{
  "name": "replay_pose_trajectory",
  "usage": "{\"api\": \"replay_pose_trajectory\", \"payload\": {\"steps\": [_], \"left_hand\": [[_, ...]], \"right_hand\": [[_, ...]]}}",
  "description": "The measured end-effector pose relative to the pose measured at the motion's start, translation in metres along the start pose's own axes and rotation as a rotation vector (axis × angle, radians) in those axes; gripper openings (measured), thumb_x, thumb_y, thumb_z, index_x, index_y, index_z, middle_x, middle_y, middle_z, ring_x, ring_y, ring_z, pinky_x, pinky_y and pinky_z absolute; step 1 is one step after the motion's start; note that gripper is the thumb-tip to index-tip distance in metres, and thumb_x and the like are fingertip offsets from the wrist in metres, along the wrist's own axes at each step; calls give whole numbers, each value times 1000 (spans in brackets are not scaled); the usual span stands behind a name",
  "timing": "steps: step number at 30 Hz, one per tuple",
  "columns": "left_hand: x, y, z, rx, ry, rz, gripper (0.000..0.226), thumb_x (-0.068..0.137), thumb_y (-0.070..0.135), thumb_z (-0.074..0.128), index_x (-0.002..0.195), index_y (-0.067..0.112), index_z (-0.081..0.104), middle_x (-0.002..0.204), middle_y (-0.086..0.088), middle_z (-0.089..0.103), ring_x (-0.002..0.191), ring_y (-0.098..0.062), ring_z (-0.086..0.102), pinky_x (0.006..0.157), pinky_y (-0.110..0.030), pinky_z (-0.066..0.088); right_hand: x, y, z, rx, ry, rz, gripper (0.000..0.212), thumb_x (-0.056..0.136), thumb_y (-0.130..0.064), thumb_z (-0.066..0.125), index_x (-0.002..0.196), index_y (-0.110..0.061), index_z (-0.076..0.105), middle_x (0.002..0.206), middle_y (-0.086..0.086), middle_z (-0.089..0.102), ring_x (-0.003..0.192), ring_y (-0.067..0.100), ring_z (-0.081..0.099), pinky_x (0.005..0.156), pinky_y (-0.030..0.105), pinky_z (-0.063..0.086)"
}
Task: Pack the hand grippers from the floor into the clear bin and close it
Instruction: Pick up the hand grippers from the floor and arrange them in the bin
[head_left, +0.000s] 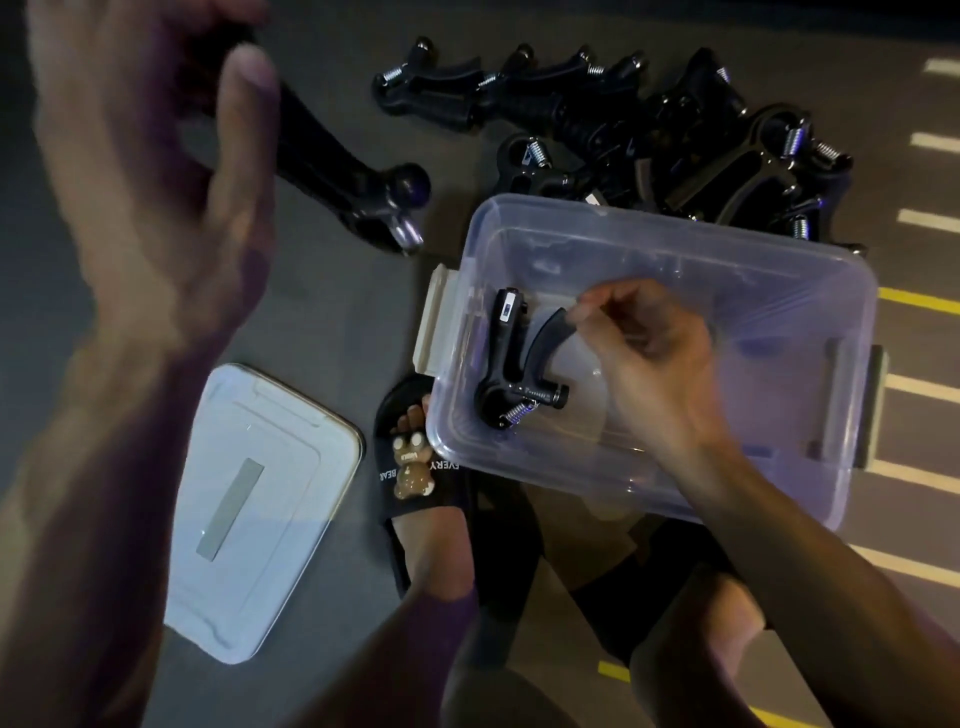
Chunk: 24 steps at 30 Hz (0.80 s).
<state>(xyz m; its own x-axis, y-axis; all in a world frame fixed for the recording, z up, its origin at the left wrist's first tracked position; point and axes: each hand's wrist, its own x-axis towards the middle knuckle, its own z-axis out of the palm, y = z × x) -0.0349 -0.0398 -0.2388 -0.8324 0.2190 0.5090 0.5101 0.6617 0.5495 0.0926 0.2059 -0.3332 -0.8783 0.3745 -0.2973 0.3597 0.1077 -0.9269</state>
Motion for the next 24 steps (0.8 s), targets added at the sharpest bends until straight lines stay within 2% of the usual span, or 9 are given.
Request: {"api": "replay_pose_trajectory", "payload": {"steps": [3,5,8,9,13,16,20,22,24], "left_hand": [[-1,22,6,-2,-163,56,23,110,34,46,123,26,64,109,-2,57,108,-34,57,100,-53,45],[-3,39,17,39,-264,123,26,109,29,50,121,15,69,103,5,54,103,-34,55,94,-50,43],[-11,55,45,61,-432,210,25,106,32,53,116,18,71,97,8,55,97,-24,50,90,-46,37],[-14,58,54,63,-473,224,25,104,33,53,115,19,71,96,8,55,97,-24,50,88,-43,35],[-24,63,75,63,-558,218,27,101,36,52,113,22,71,94,14,51,98,-24,50,85,-29,24],[-28,61,83,34,-590,188,27,100,37,51,112,24,71,96,8,63,98,-21,50,87,-29,25],[-34,54,90,-17,-594,141,28,101,40,54,118,27,71,102,10,66,98,-15,49,91,-31,30],[-34,40,93,-48,-510,38,32,102,39,55,129,26,67,105,8,64,101,-15,52,95,-38,39],[-34,21,98,-88,-396,-126,38,102,33,59,139,22,60,114,5,59,106,-12,53,98,-36,45]], "right_hand": [[-5,-11,-5,112,28,-77,6,94,-19,65,96,-23,69,93,0,74,90,18,70,81,31,53],[-8,-20,-10,156,25,-142,9,97,-19,62,100,-19,70,95,3,75,91,20,71,81,31,54],[-13,-30,-16,181,-70,-212,14,97,-19,63,102,-8,71,97,18,72,92,36,69,84,46,56],[-13,-32,-17,159,-112,-212,14,95,-19,66,101,-7,71,96,19,72,89,37,69,81,45,56],[-12,-32,-20,16,-201,-174,21,84,-25,79,100,-13,70,92,-1,73,83,9,69,80,25,55],[-10,-26,-17,-110,-189,-141,23,80,-32,82,96,-22,69,90,-5,73,83,2,69,78,20,54],[-2,-19,-11,-107,-169,-93,19,80,-30,81,88,-23,67,83,-7,69,79,4,69,79,24,56],[8,-8,-10,-94,-115,-28,18,79,-29,82,85,-19,68,78,-9,68,75,1,66,81,25,56],[18,10,-12,-48,-56,110,19,73,-37,82,81,-23,72,78,-8,74,78,7,72,85,37,60]]}}
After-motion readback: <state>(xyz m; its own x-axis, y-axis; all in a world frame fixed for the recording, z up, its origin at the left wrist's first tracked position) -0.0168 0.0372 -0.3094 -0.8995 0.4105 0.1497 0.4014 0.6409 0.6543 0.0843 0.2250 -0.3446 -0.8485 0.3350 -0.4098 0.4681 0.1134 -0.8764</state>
